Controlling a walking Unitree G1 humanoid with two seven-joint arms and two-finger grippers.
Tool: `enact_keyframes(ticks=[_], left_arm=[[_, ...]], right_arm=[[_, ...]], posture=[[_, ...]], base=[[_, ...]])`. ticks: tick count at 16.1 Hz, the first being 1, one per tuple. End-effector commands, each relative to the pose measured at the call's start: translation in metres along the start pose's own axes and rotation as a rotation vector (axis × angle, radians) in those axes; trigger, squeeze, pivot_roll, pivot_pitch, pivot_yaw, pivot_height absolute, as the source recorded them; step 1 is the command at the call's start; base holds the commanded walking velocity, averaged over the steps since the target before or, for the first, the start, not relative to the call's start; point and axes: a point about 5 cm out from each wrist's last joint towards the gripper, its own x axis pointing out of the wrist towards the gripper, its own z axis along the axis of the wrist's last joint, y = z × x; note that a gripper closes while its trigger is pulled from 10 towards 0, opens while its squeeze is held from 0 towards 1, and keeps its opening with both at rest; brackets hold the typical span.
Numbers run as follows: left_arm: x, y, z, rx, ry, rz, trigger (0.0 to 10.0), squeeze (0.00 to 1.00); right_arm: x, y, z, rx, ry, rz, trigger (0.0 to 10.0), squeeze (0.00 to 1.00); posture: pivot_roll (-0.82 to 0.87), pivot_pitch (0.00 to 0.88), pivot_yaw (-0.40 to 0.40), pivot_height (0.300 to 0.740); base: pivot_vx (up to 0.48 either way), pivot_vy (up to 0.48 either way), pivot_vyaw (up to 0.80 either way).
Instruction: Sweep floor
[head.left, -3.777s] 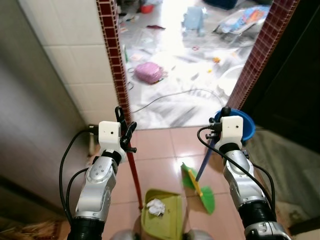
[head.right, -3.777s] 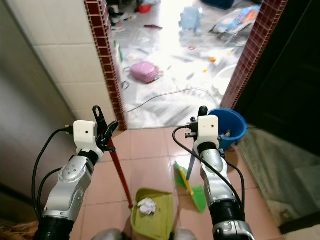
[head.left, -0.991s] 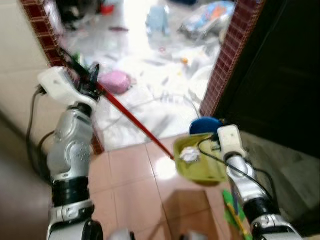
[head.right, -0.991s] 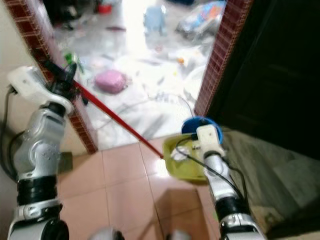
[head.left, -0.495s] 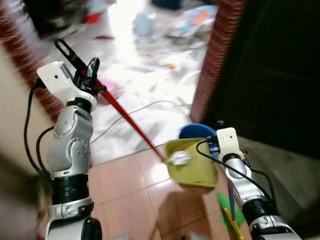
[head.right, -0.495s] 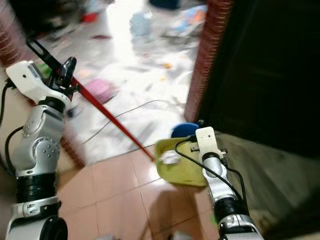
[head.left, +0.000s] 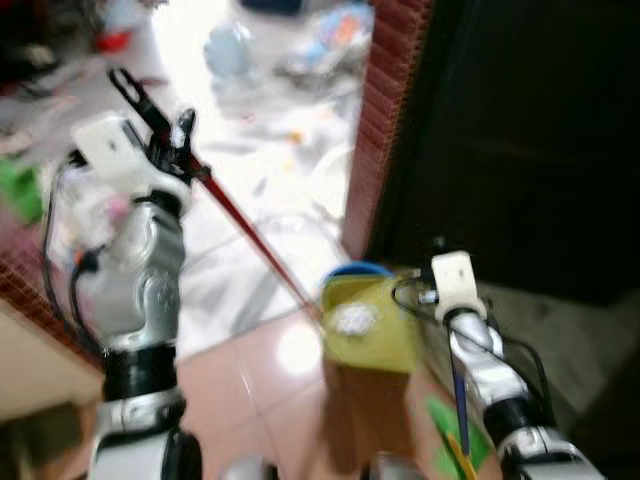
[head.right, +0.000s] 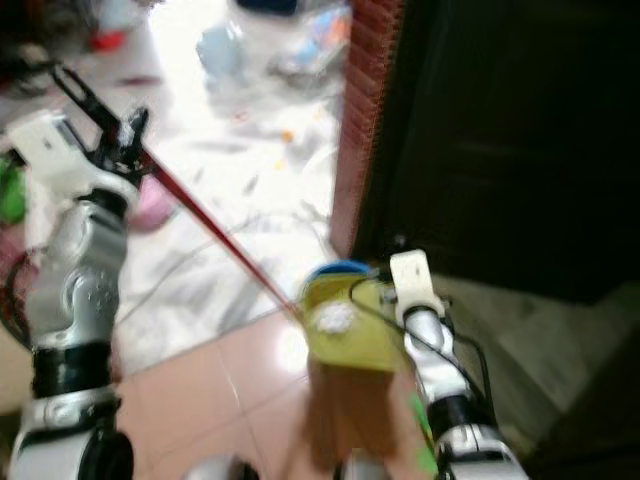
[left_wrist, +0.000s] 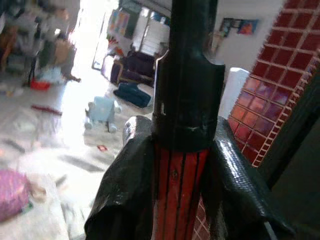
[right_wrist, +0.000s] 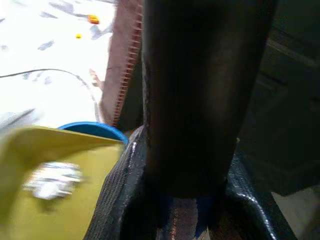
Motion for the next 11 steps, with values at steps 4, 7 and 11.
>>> enact_keyframes(ticks=[4, 7, 11], left_arm=[[0.004, -0.010, 0.018, -0.022, -0.098, -0.029, 10.0, 0.00], [0.005, -0.007, 0.023, 0.032, -0.122, -0.011, 10.0, 0.00], [0.006, -0.011, 0.029, 0.131, -0.168, -0.035, 10.0, 0.00]], right_arm=[[0.000, -0.008, -0.003, -0.014, 0.009, -0.005, 10.0, 0.00], [0.000, -0.008, -0.003, -0.014, 0.013, 0.003, 10.0, 0.00], [0.001, -0.007, -0.004, -0.015, 0.017, 0.017, 10.0, 0.00]], posture=[[-0.04, 0.000, 0.015, 0.740], [-0.04, 0.000, 0.013, 0.740], [-0.04, 0.000, 0.013, 0.740]], base=[[0.449, 0.000, 0.00], [0.431, 0.000, 0.00], [0.000, 0.000, 0.00]])
